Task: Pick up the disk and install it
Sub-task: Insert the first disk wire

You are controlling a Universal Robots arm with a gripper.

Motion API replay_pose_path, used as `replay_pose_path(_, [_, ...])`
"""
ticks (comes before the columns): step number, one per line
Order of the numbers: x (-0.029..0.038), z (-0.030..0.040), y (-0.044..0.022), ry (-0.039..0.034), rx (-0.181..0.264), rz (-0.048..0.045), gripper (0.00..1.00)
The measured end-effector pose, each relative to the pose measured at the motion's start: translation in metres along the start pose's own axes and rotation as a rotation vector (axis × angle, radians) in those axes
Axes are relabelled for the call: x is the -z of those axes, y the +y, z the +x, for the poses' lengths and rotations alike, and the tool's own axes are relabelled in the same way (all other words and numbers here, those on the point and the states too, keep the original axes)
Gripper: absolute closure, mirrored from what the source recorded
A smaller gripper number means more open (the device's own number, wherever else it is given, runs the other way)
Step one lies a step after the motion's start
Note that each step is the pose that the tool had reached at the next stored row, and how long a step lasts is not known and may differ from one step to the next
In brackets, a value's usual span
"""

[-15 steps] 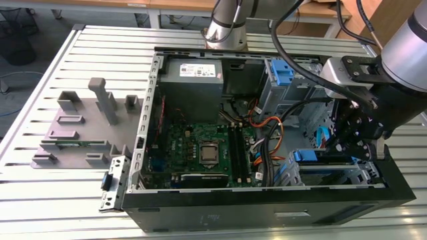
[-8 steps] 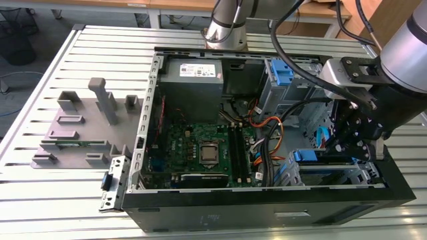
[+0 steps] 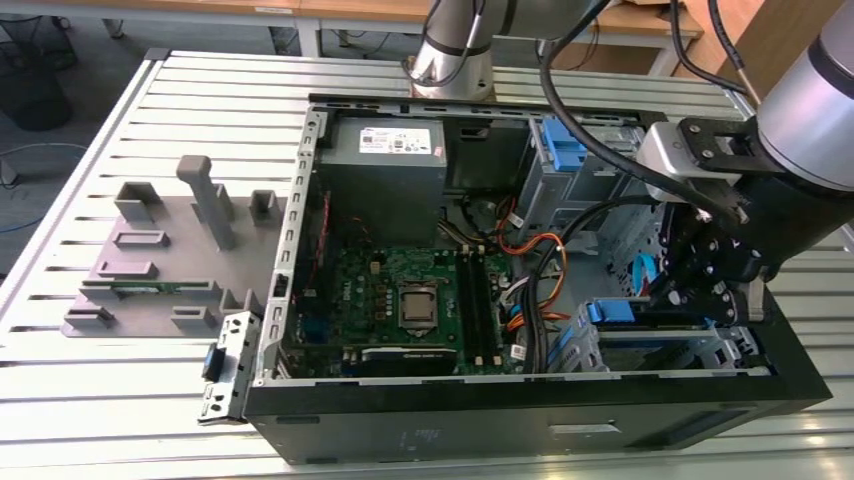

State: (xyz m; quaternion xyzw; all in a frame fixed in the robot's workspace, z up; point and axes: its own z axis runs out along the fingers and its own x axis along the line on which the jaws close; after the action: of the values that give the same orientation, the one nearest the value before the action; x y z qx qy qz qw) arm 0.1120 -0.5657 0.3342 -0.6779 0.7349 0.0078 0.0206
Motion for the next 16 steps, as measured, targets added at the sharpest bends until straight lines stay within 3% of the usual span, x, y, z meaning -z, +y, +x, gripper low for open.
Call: replay_pose_path(16, [-0.0039, 0.0002, 0.0001, 0.0002, 0.000, 0.0002, 0.84])
